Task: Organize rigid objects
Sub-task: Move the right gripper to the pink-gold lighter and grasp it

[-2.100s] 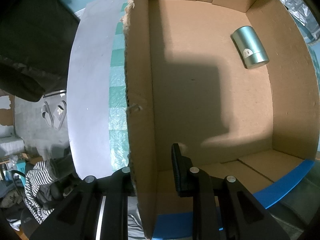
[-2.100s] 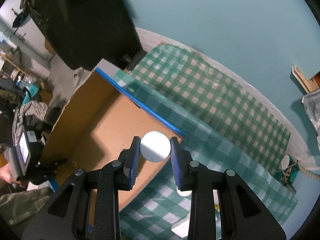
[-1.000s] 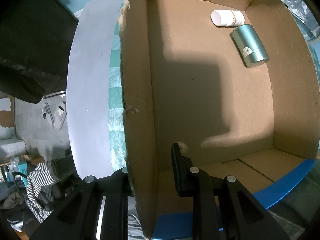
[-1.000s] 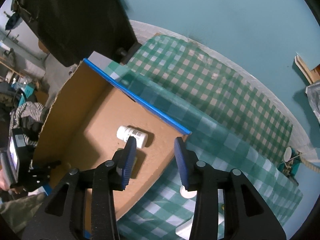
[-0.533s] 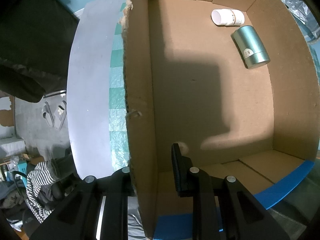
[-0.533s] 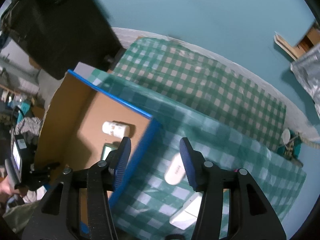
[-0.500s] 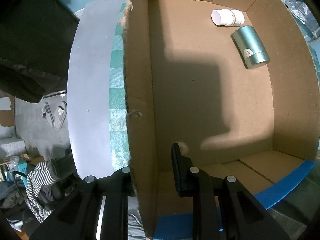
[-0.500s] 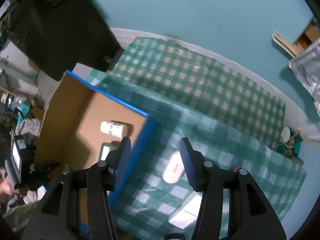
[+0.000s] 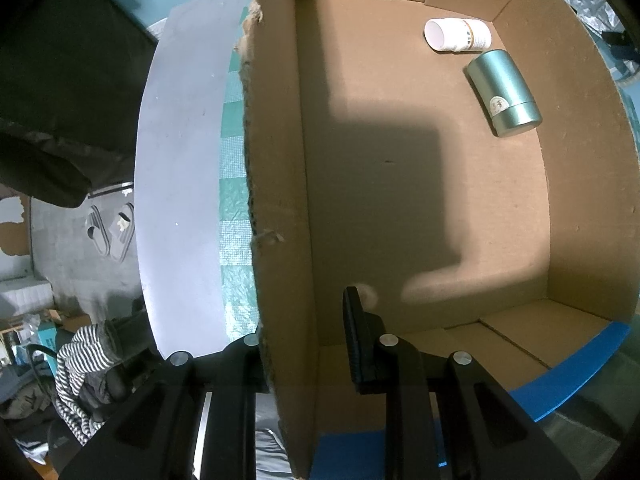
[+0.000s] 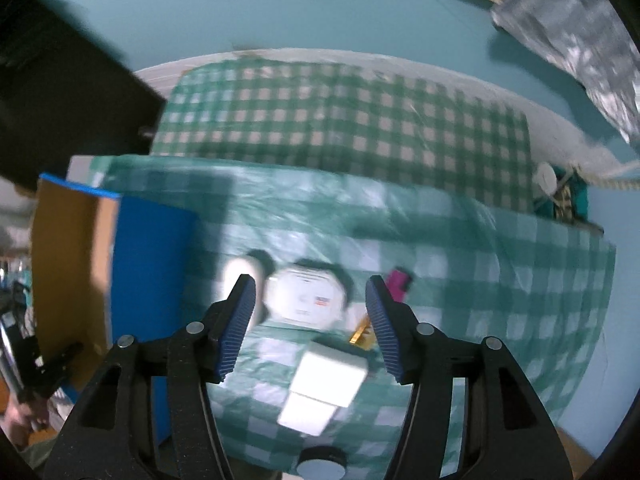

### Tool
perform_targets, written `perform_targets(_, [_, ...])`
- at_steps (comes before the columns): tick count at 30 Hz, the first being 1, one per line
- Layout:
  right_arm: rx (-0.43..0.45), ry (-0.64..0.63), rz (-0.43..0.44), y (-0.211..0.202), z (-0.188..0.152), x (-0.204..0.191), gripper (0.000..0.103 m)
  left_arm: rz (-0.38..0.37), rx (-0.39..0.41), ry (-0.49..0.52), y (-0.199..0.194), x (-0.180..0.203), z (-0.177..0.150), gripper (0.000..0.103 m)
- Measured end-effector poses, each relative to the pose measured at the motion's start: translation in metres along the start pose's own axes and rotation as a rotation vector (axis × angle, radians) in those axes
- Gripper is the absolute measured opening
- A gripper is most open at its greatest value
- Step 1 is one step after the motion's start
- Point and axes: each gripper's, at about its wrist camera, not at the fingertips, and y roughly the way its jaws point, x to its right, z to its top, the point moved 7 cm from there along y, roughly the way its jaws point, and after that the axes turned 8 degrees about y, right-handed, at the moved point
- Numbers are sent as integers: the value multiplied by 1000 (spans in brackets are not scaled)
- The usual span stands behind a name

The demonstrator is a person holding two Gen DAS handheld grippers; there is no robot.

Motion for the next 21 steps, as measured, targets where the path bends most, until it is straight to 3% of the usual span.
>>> perform_targets(7, [-79, 151, -4, 36, -7, 45, 63, 1, 3, -1, -1, 0, 0, 22])
perform_targets(21, [-131, 292, -14, 74, -13, 76, 63, 3, 4, -9, -1, 0, 0, 22])
